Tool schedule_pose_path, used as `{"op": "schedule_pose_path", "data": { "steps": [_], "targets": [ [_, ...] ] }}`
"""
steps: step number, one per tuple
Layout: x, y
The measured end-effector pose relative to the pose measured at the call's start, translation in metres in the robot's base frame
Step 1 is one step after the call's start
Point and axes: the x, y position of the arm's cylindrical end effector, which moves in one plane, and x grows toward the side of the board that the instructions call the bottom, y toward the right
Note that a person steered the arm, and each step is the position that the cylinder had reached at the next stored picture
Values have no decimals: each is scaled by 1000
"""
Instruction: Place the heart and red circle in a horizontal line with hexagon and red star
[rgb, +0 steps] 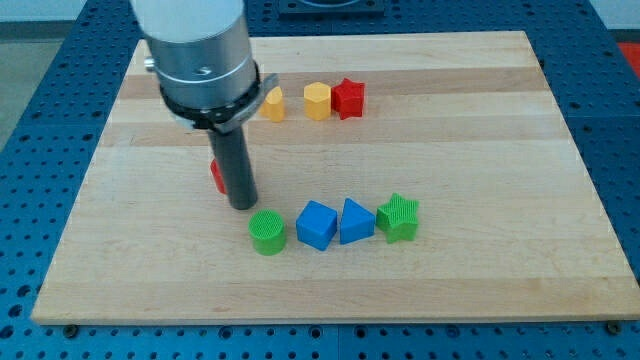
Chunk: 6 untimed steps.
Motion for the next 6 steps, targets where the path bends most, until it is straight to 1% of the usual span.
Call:
{"op": "schedule_pose_path", "data": {
  "steps": [1,2,3,4,5,6],
  "targets": [
    [-13,-37],
    [-45,-56],
    [-35,-58],
    [-1,-52],
    [0,-22],
    [-14,-13]
  ]
}}
